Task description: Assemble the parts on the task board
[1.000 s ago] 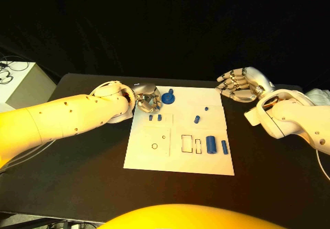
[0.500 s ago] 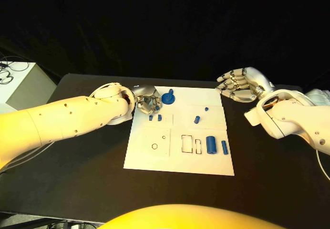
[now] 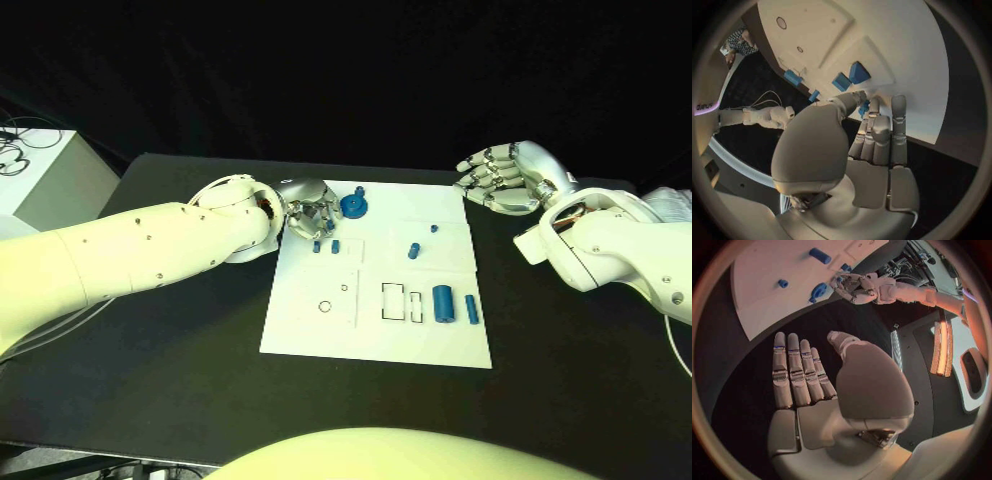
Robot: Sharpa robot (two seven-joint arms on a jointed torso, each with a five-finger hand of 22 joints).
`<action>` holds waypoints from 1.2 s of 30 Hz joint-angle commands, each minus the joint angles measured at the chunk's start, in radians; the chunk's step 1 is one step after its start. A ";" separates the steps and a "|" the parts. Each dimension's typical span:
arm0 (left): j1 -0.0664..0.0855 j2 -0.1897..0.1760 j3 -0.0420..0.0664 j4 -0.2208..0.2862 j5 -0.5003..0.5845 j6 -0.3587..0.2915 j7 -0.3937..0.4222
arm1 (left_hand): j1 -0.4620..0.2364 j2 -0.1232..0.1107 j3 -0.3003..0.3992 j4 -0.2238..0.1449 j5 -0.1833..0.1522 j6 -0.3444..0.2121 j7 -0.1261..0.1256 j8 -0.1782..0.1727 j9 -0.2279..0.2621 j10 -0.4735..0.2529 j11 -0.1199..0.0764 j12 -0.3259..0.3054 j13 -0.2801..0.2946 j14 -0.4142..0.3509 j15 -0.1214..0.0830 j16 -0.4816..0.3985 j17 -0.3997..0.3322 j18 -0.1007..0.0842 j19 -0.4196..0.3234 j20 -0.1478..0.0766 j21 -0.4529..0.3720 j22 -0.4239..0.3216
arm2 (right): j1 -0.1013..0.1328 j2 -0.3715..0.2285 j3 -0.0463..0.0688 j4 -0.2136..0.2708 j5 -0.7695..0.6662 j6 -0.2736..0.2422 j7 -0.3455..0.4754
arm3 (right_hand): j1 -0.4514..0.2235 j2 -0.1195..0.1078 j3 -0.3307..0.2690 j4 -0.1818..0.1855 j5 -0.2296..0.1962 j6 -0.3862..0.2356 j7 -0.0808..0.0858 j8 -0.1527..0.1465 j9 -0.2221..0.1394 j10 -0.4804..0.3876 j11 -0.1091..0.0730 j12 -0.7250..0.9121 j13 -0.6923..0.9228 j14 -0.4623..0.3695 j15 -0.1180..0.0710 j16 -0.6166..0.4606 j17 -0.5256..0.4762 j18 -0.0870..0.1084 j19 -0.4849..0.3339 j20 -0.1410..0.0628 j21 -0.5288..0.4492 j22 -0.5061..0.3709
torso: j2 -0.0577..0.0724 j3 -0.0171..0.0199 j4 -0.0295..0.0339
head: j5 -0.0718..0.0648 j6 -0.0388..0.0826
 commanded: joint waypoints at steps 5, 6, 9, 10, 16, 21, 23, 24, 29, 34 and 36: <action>-0.001 -0.005 0.001 0.001 0.002 -0.017 -0.004 | -0.008 -0.002 -0.009 0.002 0.002 -0.013 -0.002 -0.009 -0.002 -0.010 0.001 -0.006 0.002 -0.008 0.003 0.000 -0.006 0.015 0.001 0.000 -0.006 -0.002 | -0.001 0.000 0.000 -0.002 -0.011 0.025 -0.006 | 0.000 0.004 -0.002 -0.008 0.004 -0.005 0.029 -0.002 -0.003 0.000 0.004 -0.001 -0.006 0.001 0.000 -0.005 -0.004 0.015 -0.006 0.003 -0.001 -0.006 | 0.000 0.0008 -0.0011 | -0.003 0.002; -0.001 -0.008 0.001 0.001 0.002 -0.014 -0.006 | -0.008 -0.002 -0.009 0.002 0.002 -0.013 -0.002 -0.009 -0.002 -0.011 0.002 -0.007 0.003 -0.009 0.003 0.000 -0.008 0.015 0.001 0.000 -0.006 -0.002 | -0.001 0.000 0.000 -0.004 -0.017 0.034 -0.012 | 0.005 0.004 0.000 -0.012 0.004 -0.005 0.028 -0.002 -0.003 0.001 0.004 -0.001 -0.007 0.003 -0.001 -0.005 -0.004 0.015 -0.005 0.002 0.000 -0.007 | 0.000 0.0006 -0.0011 | -0.003 0.002; -0.001 -0.015 0.002 0.000 0.002 -0.007 -0.011 | -0.006 -0.001 -0.011 0.001 0.002 -0.010 0.001 -0.008 -0.001 -0.017 0.003 -0.006 0.004 -0.012 0.004 -0.002 -0.012 0.015 0.001 0.001 -0.006 -0.002 | -0.002 0.000 0.000 -0.010 -0.034 0.053 -0.024 | 0.039 0.004 0.027 -0.045 -0.001 0.010 0.018 0.005 -0.004 0.016 -0.006 0.005 -0.015 0.040 -0.015 0.008 -0.005 0.016 0.031 -0.012 0.012 -0.012 | 0.000 0.0010 -0.0007 | -0.004 0.004; -0.001 -0.017 0.002 0.000 0.002 -0.005 -0.012 | -0.006 -0.001 -0.012 0.001 0.002 -0.009 0.001 -0.007 -0.001 -0.019 0.003 -0.006 0.005 -0.013 0.004 -0.003 -0.015 0.015 0.001 0.001 -0.007 -0.003 | -0.002 0.000 0.000 -0.013 -0.039 0.061 -0.029 | 0.045 0.003 0.035 -0.051 -0.003 0.013 0.015 0.005 -0.005 0.019 -0.009 0.005 -0.016 0.051 -0.019 0.013 -0.004 0.016 0.043 -0.017 0.017 -0.012 | 0.000 0.0013 -0.0008 | -0.005 0.005; -0.001 -0.027 0.002 -0.001 0.002 0.002 -0.011 | -0.003 0.000 -0.016 -0.001 0.002 -0.002 0.003 -0.003 0.000 -0.028 0.006 -0.002 0.011 -0.020 0.007 -0.005 -0.022 0.015 0.000 0.003 -0.008 -0.003 | -0.002 0.000 0.000 -0.025 -0.059 0.086 -0.044 | 0.051 -0.002 0.051 -0.065 -0.006 0.019 0.012 0.005 -0.008 0.023 -0.013 -0.001 -0.017 0.072 -0.026 0.020 -0.003 0.015 0.068 -0.027 0.025 -0.012 | 0.000 0.0008 0.0002 | -0.008 0.006; -0.001 -0.030 0.002 0.001 0.002 0.008 -0.010 | 0.000 0.001 -0.016 -0.002 0.002 0.001 0.004 -0.002 0.001 -0.028 0.006 0.002 0.013 -0.021 0.006 -0.005 -0.024 0.015 0.000 0.003 -0.008 -0.004 | -0.002 0.001 0.000 -0.030 -0.064 0.093 -0.049 | 0.053 -0.003 0.053 -0.067 -0.006 0.019 0.012 0.005 -0.008 0.023 -0.013 -0.002 -0.017 0.073 -0.027 0.020 -0.004 0.015 0.069 -0.028 0.026 -0.012 | 0.001 0.0011 -0.0003 | -0.007 0.008; -0.001 -0.032 0.003 0.000 0.002 0.009 -0.011 | 0.000 0.001 -0.017 -0.003 0.002 0.001 0.004 -0.002 0.001 -0.028 0.006 0.002 0.014 -0.021 0.007 -0.005 -0.024 0.015 -0.001 0.003 -0.008 -0.004 | -0.002 0.002 0.000 -0.031 -0.068 0.095 -0.051 | 0.054 -0.004 0.055 -0.069 -0.005 0.020 0.012 0.005 -0.008 0.023 -0.013 -0.003 -0.017 0.073 -0.027 0.019 -0.004 0.015 0.070 -0.028 0.025 -0.013 | 0.001 0.0012 -0.0005 | -0.007 0.008; -0.001 -0.033 0.003 0.000 0.003 0.009 -0.011 | 0.000 0.001 -0.017 -0.003 0.002 0.002 0.004 -0.001 0.001 -0.029 0.006 0.003 0.014 -0.022 0.007 -0.005 -0.025 0.015 -0.001 0.003 -0.008 -0.004 | -0.002 0.002 0.000 -0.031 -0.071 0.096 -0.052 | 0.054 -0.004 0.055 -0.069 -0.005 0.020 0.012 0.005 -0.008 0.023 -0.013 -0.003 -0.017 0.073 -0.027 0.019 -0.004 0.015 0.070 -0.028 0.025 -0.013 | 0.000 0.0012 -0.0007 | -0.008 0.009; -0.001 -0.048 0.008 -0.008 0.028 -0.026 0.003 | 0.017 0.013 -0.006 -0.013 0.002 0.036 0.016 0.016 0.007 -0.035 0.005 0.024 0.031 -0.020 0.005 -0.002 -0.022 0.016 0.000 0.002 -0.003 -0.001 | -0.002 0.004 0.000 -0.037 -0.139 0.106 -0.071 | 0.085 0.006 0.089 -0.116 -0.028 0.051 0.001 0.010 -0.010 0.060 -0.027 -0.012 -0.017 0.139 -0.053 0.047 0.007 0.013 0.141 -0.061 0.065 0.001 | 0.001 0.0010 -0.0006 | -0.013 0.012; 0.000 -0.075 0.027 -0.021 0.275 -0.102 0.097 | 0.025 0.028 0.016 -0.024 -0.001 0.125 0.031 0.072 0.025 -0.045 0.016 0.050 0.052 -0.062 0.011 -0.031 -0.104 0.015 -0.010 0.004 0.006 0.005 | -0.002 0.017 0.000 -0.056 -0.274 0.158 -0.112 | 0.099 0.020 0.077 -0.182 -0.055 0.126 -0.033 0.006 -0.019 0.156 -0.071 -0.052 -0.017 0.352 -0.124 0.180 0.093 0.006 0.318 -0.147 0.235 0.095 | -0.001 0.0015 -0.0008 | -0.035 0.026; 0.000 -0.095 0.037 -0.019 0.455 -0.129 0.164 | 0.028 0.033 0.023 -0.031 -0.002 0.126 0.036 0.078 0.027 -0.057 0.021 0.055 0.055 -0.118 0.015 -0.072 -0.195 0.015 -0.024 0.007 0.003 0.005 | -0.002 0.028 0.000 -0.068 -0.364 0.195 -0.138 | 0.084 0.020 0.096 -0.196 -0.064 0.151 -0.042 -0.011 -0.027 0.193 -0.080 -0.095 -0.016 0.386 -0.136 0.250 0.155 -0.001 0.332 -0.163 0.303 0.143 | -0.001 0.0006 -0.0018 | -0.056 0.034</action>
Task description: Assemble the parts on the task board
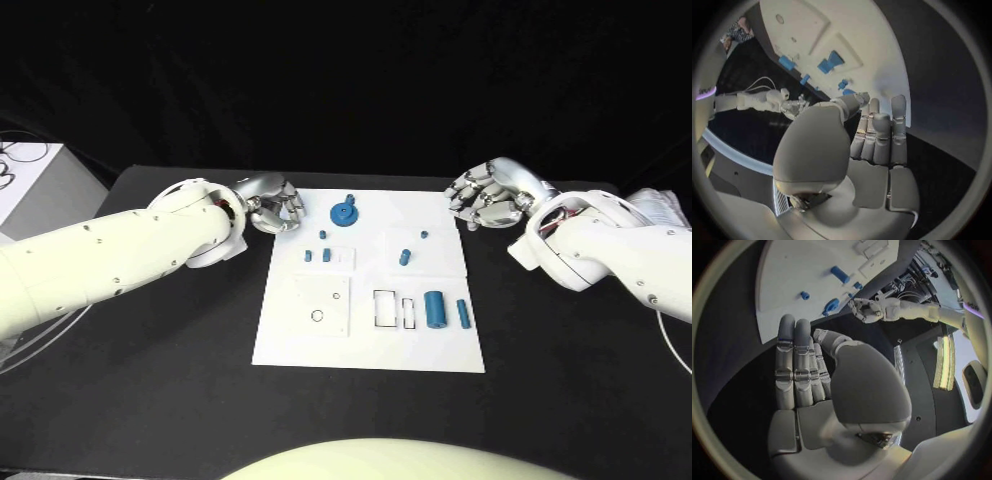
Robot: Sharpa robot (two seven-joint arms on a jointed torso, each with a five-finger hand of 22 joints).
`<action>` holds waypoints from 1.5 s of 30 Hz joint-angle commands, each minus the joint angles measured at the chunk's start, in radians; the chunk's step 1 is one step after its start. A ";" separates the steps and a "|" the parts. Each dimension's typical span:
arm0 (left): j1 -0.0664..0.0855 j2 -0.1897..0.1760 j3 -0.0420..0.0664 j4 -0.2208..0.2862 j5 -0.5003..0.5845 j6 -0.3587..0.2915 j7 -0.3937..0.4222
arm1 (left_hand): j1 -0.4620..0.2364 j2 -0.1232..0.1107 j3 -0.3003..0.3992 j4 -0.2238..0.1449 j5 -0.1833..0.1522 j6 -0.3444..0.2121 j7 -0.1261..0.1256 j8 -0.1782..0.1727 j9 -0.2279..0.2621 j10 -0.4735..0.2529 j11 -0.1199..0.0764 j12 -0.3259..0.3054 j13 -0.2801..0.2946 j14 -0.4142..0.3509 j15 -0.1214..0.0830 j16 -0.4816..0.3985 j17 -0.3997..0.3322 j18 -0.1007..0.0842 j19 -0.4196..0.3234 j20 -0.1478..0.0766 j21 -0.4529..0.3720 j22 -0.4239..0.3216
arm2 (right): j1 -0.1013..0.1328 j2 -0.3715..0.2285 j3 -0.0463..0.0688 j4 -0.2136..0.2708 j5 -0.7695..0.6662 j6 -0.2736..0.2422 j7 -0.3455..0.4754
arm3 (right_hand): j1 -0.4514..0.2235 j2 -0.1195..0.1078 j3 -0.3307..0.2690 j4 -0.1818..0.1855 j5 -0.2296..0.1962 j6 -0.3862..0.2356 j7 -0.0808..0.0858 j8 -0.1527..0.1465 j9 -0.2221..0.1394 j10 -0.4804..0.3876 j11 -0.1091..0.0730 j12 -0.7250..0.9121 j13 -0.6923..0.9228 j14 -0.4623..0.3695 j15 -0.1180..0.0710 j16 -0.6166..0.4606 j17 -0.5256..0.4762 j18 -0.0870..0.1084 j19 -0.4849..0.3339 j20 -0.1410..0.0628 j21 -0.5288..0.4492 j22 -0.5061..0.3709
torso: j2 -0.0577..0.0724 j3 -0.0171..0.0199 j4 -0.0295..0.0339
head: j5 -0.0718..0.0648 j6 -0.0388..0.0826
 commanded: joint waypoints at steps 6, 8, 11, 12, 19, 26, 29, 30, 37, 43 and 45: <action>0.003 -0.077 0.023 0.046 0.792 -0.023 0.274 | -0.027 0.011 -0.013 0.003 0.000 -0.043 0.019 -0.001 -0.004 -0.064 0.019 0.015 0.005 -0.153 0.019 -0.140 -0.215 0.015 -0.066 0.018 -0.042 -0.022 | 0.000 0.045 0.000 -0.045 -0.401 0.147 -0.118 | -0.065 -0.019 0.067 -0.018 -0.036 0.037 -0.016 -0.050 -0.013 0.068 -0.017 -0.118 0.004 0.043 -0.011 0.264 0.205 -0.003 0.019 -0.020 0.179 0.135 | 0.001 -0.0017 0.0017 | -0.047 0.021; 0.004 -0.093 0.026 0.066 0.885 0.004 0.305 | -0.035 0.013 -0.022 0.004 0.001 -0.053 0.023 -0.001 -0.005 -0.082 0.024 0.016 0.003 -0.174 0.024 -0.164 -0.225 0.015 -0.080 0.022 -0.064 -0.034 | -0.001 0.057 -0.001 -0.054 -0.443 0.152 -0.130 | -0.073 -0.025 0.074 -0.017 -0.038 0.038 -0.016 -0.053 -0.011 0.060 -0.015 -0.135 0.004 0.045 -0.010 0.337 0.256 -0.004 0.020 -0.018 0.197 0.150 | 0.001 -0.0015 0.0007 | -0.047 0.023; 0.004 -0.118 0.030 0.100 0.990 0.045 0.350 | -0.048 0.014 -0.038 0.010 0.000 -0.062 0.025 0.003 -0.005 -0.096 0.028 0.016 0.000 -0.186 0.029 -0.183 -0.235 0.015 -0.088 0.028 -0.087 -0.050 | -0.006 0.076 -0.003 -0.068 -0.502 0.156 -0.152 | -0.087 -0.038 0.085 -0.015 -0.045 0.037 -0.015 -0.058 -0.007 0.041 -0.010 -0.163 0.005 0.052 -0.004 0.514 0.378 -0.018 0.032 -0.014 0.327 0.289 | 0.000 -0.0022 0.0037 | -0.054 0.024; 0.004 -0.125 0.030 0.111 1.012 0.055 0.360 | -0.051 0.015 -0.042 0.011 0.000 -0.063 0.025 0.004 -0.005 -0.098 0.028 0.017 0.000 -0.186 0.030 -0.185 -0.235 0.015 -0.087 0.029 -0.091 -0.053 | -0.007 0.083 -0.003 -0.072 -0.517 0.156 -0.158 | -0.090 -0.041 0.086 -0.015 -0.047 0.037 -0.015 -0.059 -0.005 0.033 -0.007 -0.169 0.004 0.052 -0.003 0.557 0.407 -0.023 0.035 -0.011 0.363 0.329 | 0.000 -0.0021 0.0044 | -0.054 0.024; 0.005 -0.151 0.032 0.163 1.084 0.081 0.393 | -0.054 0.018 -0.054 0.013 0.000 -0.069 0.027 0.008 -0.004 -0.104 0.030 0.020 -0.003 -0.193 0.031 -0.201 -0.243 0.015 -0.085 0.031 -0.113 -0.069 | -0.017 0.126 -0.004 -0.096 -0.571 0.164 -0.186 | -0.099 -0.046 0.091 -0.012 -0.055 0.035 -0.015 -0.064 0.001 0.021 -0.005 -0.172 0.007 0.056 0.001 0.703 0.502 -0.038 0.044 -0.005 0.498 0.476 | -0.001 -0.0037 0.0065 | -0.066 0.026; 0.004 -0.162 0.032 0.181 1.098 0.086 0.401 | -0.049 0.023 -0.059 0.011 0.000 -0.071 0.029 0.012 -0.003 -0.105 0.031 0.023 -0.005 -0.189 0.031 -0.207 -0.246 0.016 -0.073 0.030 -0.118 -0.075 | -0.026 0.159 -0.008 -0.113 -0.585 0.192 -0.194 | -0.100 -0.048 0.095 -0.013 -0.057 0.032 -0.014 -0.067 0.007 0.018 -0.004 -0.171 0.008 0.059 0.003 0.798 0.562 -0.047 0.047 -0.001 0.585 0.573 | 0.000 -0.0030 0.0022 | -0.066 0.025; 0.004 -0.163 0.032 0.184 1.100 0.089 0.402 | -0.050 0.023 -0.060 0.011 0.000 -0.072 0.030 0.012 -0.003 -0.106 0.031 0.024 -0.005 -0.188 0.031 -0.207 -0.246 0.016 -0.070 0.030 -0.118 -0.075 | -0.030 0.165 -0.009 -0.114 -0.584 0.214 -0.194 | -0.101 -0.048 0.096 -0.013 -0.057 0.033 -0.014 -0.067 0.009 0.020 -0.004 -0.170 0.009 0.060 0.003 0.825 0.580 -0.050 0.047 0.000 0.613 0.605 | 0.000 -0.0031 0.0034 | -0.070 0.023; 0.004 -0.163 0.032 0.184 1.101 0.090 0.402 | -0.050 0.023 -0.060 0.011 0.000 -0.072 0.030 0.012 -0.003 -0.106 0.031 0.024 -0.005 -0.188 0.031 -0.207 -0.246 0.016 -0.070 0.030 -0.118 -0.075 | -0.031 0.166 -0.009 -0.114 -0.583 0.217 -0.194 | -0.101 -0.048 0.096 -0.013 -0.057 0.033 -0.014 -0.067 0.010 0.021 -0.004 -0.170 0.009 0.060 0.003 0.829 0.583 -0.050 0.047 0.000 0.617 0.609 | 0.000 -0.0028 0.0037 | -0.070 0.023; 0.004 -0.163 0.032 0.184 1.123 0.109 0.400 | -0.035 0.031 -0.057 0.001 0.002 -0.084 0.035 0.010 -0.005 -0.109 0.034 0.026 -0.008 -0.187 0.032 -0.215 -0.250 0.016 -0.059 0.029 -0.120 -0.080 | -0.036 0.169 -0.010 -0.102 -0.580 0.234 -0.199 | -0.102 -0.045 0.101 -0.013 -0.056 0.041 -0.015 -0.063 0.016 0.034 -0.006 -0.167 0.012 0.061 0.002 0.879 0.614 -0.057 0.051 0.003 0.679 0.678 | 0.000 -0.0020 0.0039 | -0.067 0.023; 0.005 -0.164 0.032 0.186 1.127 0.113 0.401 | -0.032 0.032 -0.057 -0.002 0.002 -0.084 0.036 0.010 -0.006 -0.109 0.034 0.027 -0.008 -0.187 0.031 -0.216 -0.251 0.016 -0.058 0.028 -0.120 -0.080 | -0.039 0.174 -0.010 -0.093 -0.592 0.240 -0.213 | -0.101 -0.041 0.106 -0.013 -0.053 0.048 -0.017 -0.059 0.020 0.042 -0.008 -0.165 0.014 0.062 0.001 0.903 0.629 -0.060 0.053 0.004 0.712 0.715 | 0.001 -0.0011 0.0024 | -0.068 0.023; 0.005 -0.165 0.032 0.187 1.128 0.114 0.400 | -0.032 0.032 -0.057 -0.002 0.002 -0.084 0.036 0.010 -0.006 -0.109 0.034 0.027 -0.008 -0.187 0.031 -0.216 -0.251 0.016 -0.058 0.028 -0.120 -0.080 | -0.041 0.176 -0.010 -0.095 -0.597 0.240 -0.218 | -0.101 -0.039 0.107 -0.013 -0.053 0.053 -0.019 -0.056 0.023 0.048 -0.010 -0.163 0.015 0.061 0.000 0.911 0.634 -0.061 0.053 0.004 0.724 0.730 | 0.001 -0.0012 0.0027 | -0.069 0.021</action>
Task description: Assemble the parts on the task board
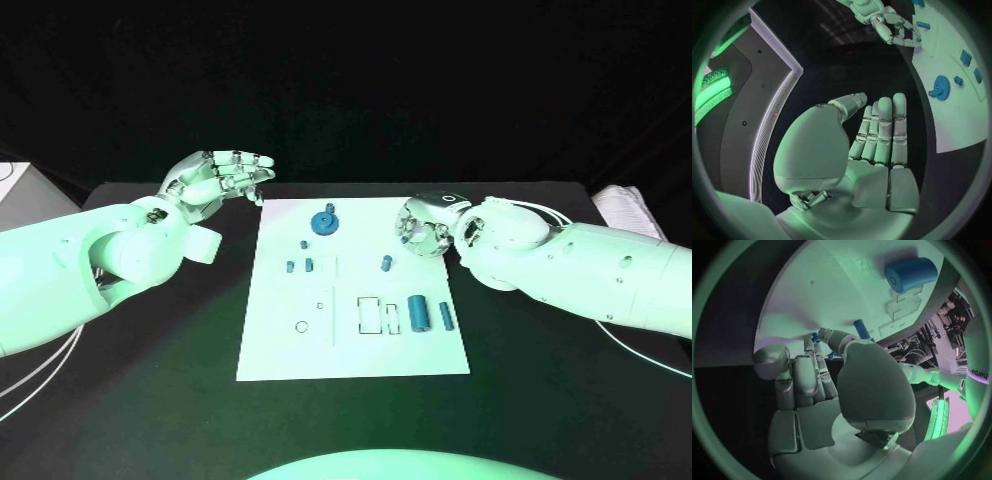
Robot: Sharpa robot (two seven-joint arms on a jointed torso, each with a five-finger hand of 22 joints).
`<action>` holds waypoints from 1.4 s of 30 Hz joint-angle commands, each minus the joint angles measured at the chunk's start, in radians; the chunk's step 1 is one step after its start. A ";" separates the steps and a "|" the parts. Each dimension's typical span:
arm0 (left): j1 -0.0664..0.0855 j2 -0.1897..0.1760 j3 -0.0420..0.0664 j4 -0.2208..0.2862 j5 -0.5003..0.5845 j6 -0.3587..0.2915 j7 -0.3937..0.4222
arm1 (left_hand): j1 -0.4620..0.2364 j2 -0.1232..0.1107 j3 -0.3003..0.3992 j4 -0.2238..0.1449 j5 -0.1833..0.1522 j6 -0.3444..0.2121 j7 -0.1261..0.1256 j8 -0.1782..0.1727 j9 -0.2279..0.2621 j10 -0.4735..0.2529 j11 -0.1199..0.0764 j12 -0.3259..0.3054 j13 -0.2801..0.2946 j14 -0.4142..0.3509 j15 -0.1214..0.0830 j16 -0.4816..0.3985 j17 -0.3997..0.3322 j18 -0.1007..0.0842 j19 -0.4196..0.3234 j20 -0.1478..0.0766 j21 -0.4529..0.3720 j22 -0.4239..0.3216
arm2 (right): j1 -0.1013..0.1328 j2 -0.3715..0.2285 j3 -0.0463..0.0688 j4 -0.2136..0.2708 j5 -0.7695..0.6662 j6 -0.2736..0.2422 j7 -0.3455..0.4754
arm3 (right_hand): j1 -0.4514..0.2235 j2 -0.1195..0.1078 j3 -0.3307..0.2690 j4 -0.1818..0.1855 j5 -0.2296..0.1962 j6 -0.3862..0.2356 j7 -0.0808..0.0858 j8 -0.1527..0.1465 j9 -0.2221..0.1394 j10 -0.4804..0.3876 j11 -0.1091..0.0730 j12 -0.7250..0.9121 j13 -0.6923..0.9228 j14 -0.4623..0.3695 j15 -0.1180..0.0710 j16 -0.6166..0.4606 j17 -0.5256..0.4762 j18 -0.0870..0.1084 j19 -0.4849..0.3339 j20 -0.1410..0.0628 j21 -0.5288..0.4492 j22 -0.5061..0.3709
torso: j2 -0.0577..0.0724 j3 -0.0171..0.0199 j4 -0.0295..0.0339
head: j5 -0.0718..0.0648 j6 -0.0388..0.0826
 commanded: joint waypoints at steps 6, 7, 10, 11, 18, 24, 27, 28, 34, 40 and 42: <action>0.001 -0.002 0.001 0.005 0.019 0.029 0.018 | 0.007 0.004 -0.003 -0.006 0.002 -0.006 0.001 0.005 -0.001 -0.007 -0.001 0.005 -0.001 -0.001 0.000 -0.007 -0.001 0.016 0.006 0.001 -0.003 -0.001 | -0.015 0.015 -0.005 -0.006 -0.034 0.037 -0.029 | 0.000 0.023 0.018 -0.004 -0.004 0.029 -0.007 0.019 0.014 0.036 -0.008 0.011 0.011 0.051 -0.005 0.031 0.012 -0.026 0.017 -0.001 0.093 0.107 | 0.000 0.0005 -0.0018 | -0.002 -0.002; 0.001 -0.001 0.001 0.005 0.019 0.030 0.017 | 0.007 0.004 -0.003 -0.006 0.002 -0.006 0.001 0.005 -0.001 -0.007 -0.001 0.005 -0.001 -0.001 0.000 -0.007 -0.001 0.016 0.006 0.001 -0.003 -0.001 | -0.017 0.017 -0.005 -0.007 -0.036 0.036 -0.031 | 0.001 0.027 0.020 -0.005 -0.006 0.036 -0.009 0.023 0.016 0.042 -0.010 0.013 0.013 0.050 -0.006 0.033 0.012 -0.027 0.018 -0.001 0.103 0.119 | 0.000 0.0004 -0.0013 | -0.002 -0.002; 0.001 -0.001 0.001 0.005 0.017 0.030 0.017 | 0.007 0.004 -0.003 -0.006 0.002 -0.006 0.001 0.005 -0.001 -0.007 -0.001 0.005 -0.001 -0.001 0.000 -0.007 -0.001 0.016 0.006 0.001 -0.003 -0.001 | -0.021 0.022 -0.005 -0.008 -0.046 0.034 -0.041 | 0.006 0.042 0.026 -0.010 -0.010 0.053 -0.016 0.035 0.025 0.061 -0.017 0.018 0.020 0.050 -0.012 0.046 0.018 -0.029 0.017 -0.004 0.124 0.144 | 0.000 0.0007 0.0003 | -0.002 -0.005; 0.001 -0.001 0.001 0.004 0.017 0.030 0.017 | 0.007 0.004 -0.003 -0.006 0.002 -0.006 0.001 0.005 -0.001 -0.007 -0.001 0.005 -0.001 -0.001 0.000 -0.007 -0.001 0.016 0.006 0.001 -0.003 -0.001 | -0.022 0.023 -0.006 -0.008 -0.049 0.033 -0.045 | 0.010 0.050 0.030 -0.013 -0.017 0.061 -0.019 0.041 0.029 0.068 -0.020 0.020 0.023 0.050 -0.014 0.051 0.021 -0.030 0.017 -0.005 0.132 0.153 | 0.000 0.0007 0.0003 | -0.002 -0.005; 0.001 -0.001 0.001 0.003 0.014 0.030 0.015 | 0.008 0.004 -0.003 -0.008 0.002 -0.007 0.001 0.005 -0.001 -0.008 0.000 0.005 -0.002 -0.001 0.001 -0.008 -0.002 0.016 0.007 0.001 -0.003 -0.001 | -0.029 0.028 -0.007 -0.005 -0.091 0.018 -0.092 | 0.023 0.082 0.036 -0.039 -0.020 0.103 -0.036 0.079 0.058 0.126 -0.041 0.037 0.048 0.055 -0.031 0.085 0.040 -0.040 0.025 -0.017 0.194 0.226 | 0.000 0.0001 -0.0010 | -0.004 -0.009; 0.001 -0.001 0.001 0.003 0.009 0.031 0.014 | 0.009 0.004 -0.003 -0.009 0.003 -0.008 0.002 0.004 -0.001 -0.009 0.000 0.005 -0.003 -0.001 0.001 -0.009 -0.002 0.016 0.007 0.001 -0.002 -0.001 | -0.031 0.023 -0.007 0.003 -0.119 -0.024 -0.121 | 0.024 0.084 0.044 -0.055 -0.010 0.107 -0.039 0.089 0.071 0.139 -0.045 0.038 0.059 0.055 -0.034 0.089 0.037 -0.042 0.025 -0.021 0.209 0.243 | -0.001 0.0005 -0.0012 | -0.002 -0.010; 0.001 -0.002 0.001 0.002 0.008 0.032 0.013 | 0.009 0.004 -0.003 -0.009 0.003 -0.008 0.002 0.004 -0.001 -0.009 0.000 0.005 -0.003 -0.001 0.001 -0.009 -0.002 0.016 0.007 0.001 -0.002 -0.001 | -0.032 0.018 -0.007 0.009 -0.124 -0.054 -0.125 | 0.024 0.084 0.047 -0.059 -0.008 0.108 -0.039 0.091 0.074 0.143 -0.046 0.038 0.062 0.054 -0.035 0.092 0.037 -0.042 0.025 -0.022 0.212 0.246 | -0.001 0.0007 -0.0007 | 0.000 -0.010; 0.001 -0.002 0.001 0.002 0.007 0.032 0.013 | 0.009 0.004 -0.003 -0.009 0.003 -0.008 0.002 0.004 -0.001 -0.009 0.000 0.005 -0.003 -0.001 0.001 -0.009 -0.002 0.016 0.007 0.001 -0.002 -0.001 | -0.032 0.015 -0.007 0.012 -0.125 -0.068 -0.125 | 0.024 0.084 0.047 -0.059 -0.008 0.108 -0.039 0.091 0.074 0.143 -0.046 0.038 0.062 0.054 -0.035 0.092 0.037 -0.042 0.025 -0.022 0.212 0.246 | -0.001 0.0005 -0.0006 | 0.000 -0.010; 0.001 -0.003 0.001 -0.003 0.007 0.031 0.014 | 0.010 0.004 -0.003 -0.011 0.003 -0.010 0.003 0.004 -0.002 -0.011 0.001 0.004 -0.003 -0.001 0.001 -0.010 -0.003 0.016 0.007 0.001 -0.002 -0.001 | -0.033 -0.009 -0.006 0.039 -0.126 -0.174 -0.113 | 0.023 0.083 0.051 -0.062 -0.006 0.109 -0.040 0.093 0.077 0.145 -0.046 0.038 0.064 0.055 -0.035 0.094 0.038 -0.043 0.025 -0.023 0.216 0.252 | -0.001 0.0006 -0.0013 | 0.004 -0.009; 0.001 -0.004 0.001 -0.011 0.007 0.030 0.013 | 0.010 0.003 -0.003 -0.011 0.003 -0.011 0.003 0.004 -0.002 -0.012 0.001 0.004 -0.004 -0.001 0.001 -0.010 -0.003 0.016 0.007 0.001 -0.002 -0.001 | -0.029 -0.043 0.000 0.080 -0.112 -0.269 -0.091 | 0.021 0.082 0.053 -0.064 -0.011 0.110 -0.040 0.095 0.080 0.147 -0.047 0.037 0.067 0.055 -0.036 0.098 0.041 -0.044 0.025 -0.023 0.221 0.258 | -0.002 0.0012 -0.0026 | 0.006 -0.007; 0.001 -0.003 0.001 -0.013 0.007 0.029 0.013 | 0.010 0.003 -0.003 -0.011 0.003 -0.011 0.003 0.004 -0.002 -0.012 0.001 0.004 -0.004 -0.001 0.001 -0.010 -0.003 0.016 0.007 0.001 -0.002 -0.001 | -0.026 -0.055 0.003 0.097 -0.101 -0.289 -0.082 | 0.020 0.082 0.053 -0.065 -0.011 0.110 -0.040 0.095 0.080 0.147 -0.047 0.037 0.067 0.055 -0.036 0.099 0.041 -0.044 0.026 -0.023 0.222 0.259 | -0.002 0.0009 -0.0029 | 0.006 -0.007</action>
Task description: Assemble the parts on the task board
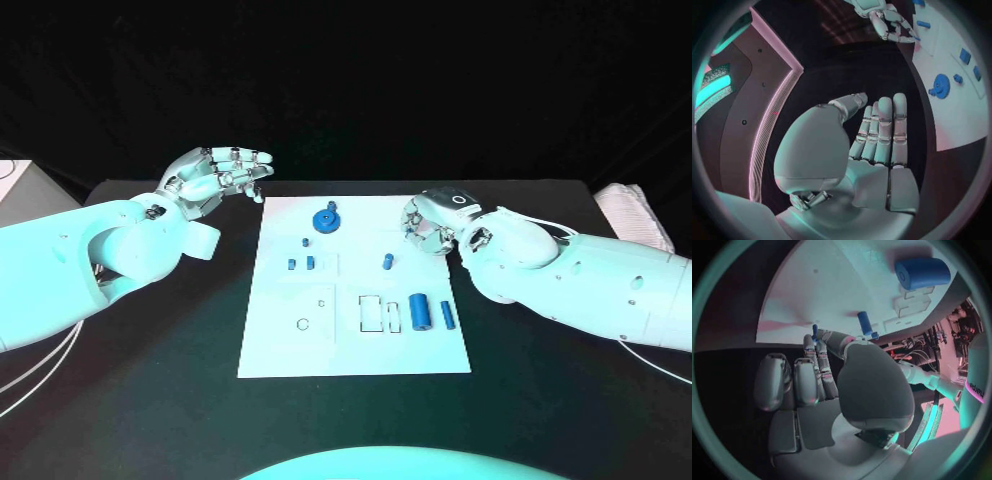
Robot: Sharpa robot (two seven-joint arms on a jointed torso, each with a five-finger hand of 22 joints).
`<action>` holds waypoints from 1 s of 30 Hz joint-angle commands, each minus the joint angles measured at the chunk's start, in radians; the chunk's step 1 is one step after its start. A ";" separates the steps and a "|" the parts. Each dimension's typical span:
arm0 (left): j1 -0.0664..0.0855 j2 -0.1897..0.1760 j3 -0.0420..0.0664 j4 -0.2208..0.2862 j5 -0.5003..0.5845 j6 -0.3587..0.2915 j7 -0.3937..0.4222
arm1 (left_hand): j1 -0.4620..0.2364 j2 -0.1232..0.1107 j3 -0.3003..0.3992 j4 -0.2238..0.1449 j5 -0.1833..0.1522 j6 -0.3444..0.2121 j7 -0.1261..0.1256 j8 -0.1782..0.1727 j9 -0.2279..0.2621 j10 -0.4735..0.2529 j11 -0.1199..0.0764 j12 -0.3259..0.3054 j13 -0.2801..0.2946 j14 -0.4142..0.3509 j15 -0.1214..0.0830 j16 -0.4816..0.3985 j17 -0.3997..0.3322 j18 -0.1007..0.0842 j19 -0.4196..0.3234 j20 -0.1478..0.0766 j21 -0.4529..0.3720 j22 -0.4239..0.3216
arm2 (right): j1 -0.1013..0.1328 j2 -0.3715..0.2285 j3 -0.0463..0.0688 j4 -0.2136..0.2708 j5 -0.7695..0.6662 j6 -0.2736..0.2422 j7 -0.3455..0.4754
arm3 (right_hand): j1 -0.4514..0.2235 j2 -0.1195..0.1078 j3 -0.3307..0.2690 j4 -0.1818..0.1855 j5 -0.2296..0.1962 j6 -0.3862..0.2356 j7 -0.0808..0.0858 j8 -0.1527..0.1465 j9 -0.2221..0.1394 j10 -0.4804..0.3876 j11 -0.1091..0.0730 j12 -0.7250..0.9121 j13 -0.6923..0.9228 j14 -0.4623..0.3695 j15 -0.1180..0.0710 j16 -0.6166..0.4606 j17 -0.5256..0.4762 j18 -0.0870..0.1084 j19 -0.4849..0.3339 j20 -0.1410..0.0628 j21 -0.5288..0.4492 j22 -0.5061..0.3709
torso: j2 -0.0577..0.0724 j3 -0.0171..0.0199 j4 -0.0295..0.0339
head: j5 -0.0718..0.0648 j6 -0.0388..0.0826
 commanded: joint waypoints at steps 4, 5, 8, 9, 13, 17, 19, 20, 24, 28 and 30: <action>0.001 0.001 0.001 -0.005 -0.002 0.016 0.012 | 0.006 -0.001 0.002 -0.006 0.003 -0.009 0.007 0.003 -0.002 -0.007 0.002 0.004 -0.002 -0.001 0.002 -0.006 -0.001 0.016 0.007 0.001 -0.002 -0.001 | 0.008 -0.042 0.010 0.061 0.033 -0.142 0.041 | 0.004 0.013 0.000 -0.005 -0.003 0.009 0.001 0.003 0.001 0.067 -0.057 0.007 0.044 0.053 -0.009 0.007 0.001 -0.012 0.005 -0.009 0.004 0.002 | 0.000 -0.0005 0.0001 | 0.003 0.002; 0.001 0.001 0.001 -0.006 -0.002 0.017 0.012 | 0.006 -0.001 0.002 -0.006 0.003 -0.009 0.007 0.003 -0.002 -0.007 0.002 0.004 -0.002 -0.001 0.002 -0.006 -0.001 0.016 0.007 0.001 -0.002 -0.001 | 0.009 -0.050 0.012 0.074 0.042 -0.152 0.048 | 0.004 0.013 0.000 -0.005 -0.004 0.009 0.001 0.004 0.001 0.067 -0.057 0.006 0.045 0.053 -0.009 0.007 0.001 -0.012 0.004 -0.009 0.003 0.000 | 0.000 -0.0004 0.0006 | 0.003 0.003; 0.001 0.002 0.001 -0.006 -0.002 0.017 0.011 | 0.006 -0.001 0.002 -0.006 0.003 -0.009 0.007 0.003 -0.002 -0.007 0.002 0.004 -0.002 -0.001 0.002 -0.006 -0.001 0.016 0.007 0.001 -0.002 -0.001 | 0.011 -0.070 0.015 0.111 0.067 -0.169 0.065 | 0.004 0.013 0.001 -0.006 -0.004 0.009 0.001 0.004 0.001 0.067 -0.057 0.006 0.045 0.053 -0.009 0.008 0.002 -0.012 0.004 -0.009 0.003 0.001 | -0.001 -0.0004 0.0002 | 0.005 0.003; 0.001 0.003 0.001 -0.006 -0.002 0.017 0.011 | 0.006 -0.001 0.002 -0.006 0.003 -0.009 0.007 0.003 -0.002 -0.007 0.002 0.004 -0.002 -0.001 0.002 -0.006 -0.001 0.016 0.007 0.001 -0.002 -0.001 | 0.011 -0.075 0.016 0.123 0.073 -0.171 0.069 | 0.004 0.013 0.001 -0.006 -0.004 0.009 0.001 0.004 0.001 0.067 -0.057 0.006 0.045 0.053 -0.009 0.008 0.002 -0.012 0.004 -0.009 0.003 0.001 | -0.001 -0.0004 0.0000 | 0.005 0.003; 0.001 0.004 0.001 -0.005 -0.002 0.018 0.010 | 0.006 -0.001 0.002 -0.006 0.003 -0.009 0.007 0.003 -0.002 -0.007 0.002 0.004 -0.002 -0.001 0.002 -0.006 -0.001 0.016 0.007 0.001 -0.002 -0.001 | 0.008 -0.085 0.017 0.175 0.096 -0.166 0.081 | 0.004 0.013 0.002 -0.007 -0.004 0.009 0.001 0.004 0.002 0.067 -0.057 0.006 0.045 0.053 -0.009 0.008 0.001 -0.012 0.004 -0.009 0.003 0.001 | 0.000 -0.0005 -0.0003 | 0.014 0.001; 0.001 0.008 0.001 -0.003 -0.002 0.018 0.009 | 0.006 -0.001 0.002 -0.006 0.003 -0.009 0.007 0.003 -0.002 -0.007 0.002 0.004 -0.002 -0.001 0.002 -0.006 -0.001 0.016 0.007 0.001 -0.002 -0.001 | -0.001 -0.080 0.016 0.230 0.107 -0.150 0.087 | 0.004 0.013 0.002 -0.007 -0.004 0.009 0.001 0.004 0.002 0.066 -0.057 0.005 0.046 0.053 -0.009 0.007 0.000 -0.012 0.003 -0.009 0.002 0.000 | 0.000 -0.0001 0.0002 | 0.027 0.001; 0.001 0.010 0.001 -0.003 -0.002 0.017 0.009 | 0.006 -0.001 0.002 -0.006 0.003 -0.009 0.007 0.003 -0.002 -0.007 0.002 0.004 -0.002 -0.001 0.002 -0.006 -0.001 0.016 0.007 0.001 -0.002 -0.001 | -0.007 -0.072 0.014 0.253 0.107 -0.143 0.088 | 0.004 0.013 0.003 -0.007 -0.004 0.008 0.002 0.004 0.002 0.066 -0.056 0.005 0.046 0.053 -0.009 0.007 -0.001 -0.011 0.002 -0.009 0.001 -0.002 | -0.001 -0.0005 0.0001 | 0.038 0.000; 0.001 0.012 0.001 -0.003 -0.002 0.017 0.008 | 0.005 0.000 0.002 -0.006 0.003 -0.010 0.008 0.003 -0.002 -0.009 0.003 0.003 -0.003 -0.001 0.003 -0.007 -0.002 0.016 0.007 0.002 -0.002 -0.001 | -0.011 -0.065 0.012 0.265 0.105 -0.137 0.089 | 0.004 0.013 0.003 -0.007 -0.004 0.008 0.002 0.004 0.002 0.066 -0.056 0.005 0.046 0.053 -0.009 0.007 -0.001 -0.011 0.002 -0.009 0.001 -0.002 | -0.001 -0.0010 0.0007 | 0.041 0.000; 0.001 0.017 0.001 0.001 -0.002 0.015 0.007 | 0.005 0.000 0.002 -0.006 0.003 -0.010 0.008 0.003 -0.002 -0.009 0.003 0.003 -0.003 -0.001 0.003 -0.007 -0.002 0.016 0.007 0.002 -0.002 -0.001 | -0.030 -0.033 0.006 0.291 0.091 -0.122 0.089 | 0.004 0.013 0.004 -0.008 -0.005 0.007 0.002 0.003 0.003 0.065 -0.056 0.004 0.046 0.052 -0.009 0.006 -0.003 -0.011 0.001 -0.009 -0.001 -0.005 | 0.000 -0.0022 0.0019 | 0.051 0.001; 0.001 0.022 0.001 0.005 -0.002 0.014 0.006 | 0.005 0.000 0.002 -0.006 0.003 -0.010 0.008 0.003 -0.002 -0.009 0.003 0.003 -0.003 -0.001 0.003 -0.007 -0.002 0.016 0.007 0.002 -0.002 -0.001 | -0.051 0.004 0.001 0.296 0.069 -0.109 0.085 | 0.004 0.014 0.005 -0.008 -0.005 0.007 0.002 0.003 0.003 0.065 -0.056 0.003 0.047 0.052 -0.009 0.005 -0.004 -0.010 0.000 -0.009 -0.003 -0.007 | 0.000 -0.0027 0.0027 | 0.064 -0.002; 0.001 0.025 0.001 0.007 -0.002 0.014 0.004 | 0.005 0.000 0.001 -0.006 0.003 -0.011 0.009 0.004 -0.002 -0.009 0.003 0.004 -0.003 -0.001 0.003 -0.008 -0.002 0.015 0.007 0.002 -0.002 -0.001 | -0.060 0.019 -0.001 0.294 0.062 -0.102 0.082 | 0.004 0.014 0.005 -0.009 -0.005 0.006 0.003 0.003 0.003 0.065 -0.056 0.003 0.047 0.052 -0.008 0.005 -0.004 -0.010 0.000 -0.009 -0.005 -0.009 | 0.001 -0.0030 0.0040 | 0.069 -0.005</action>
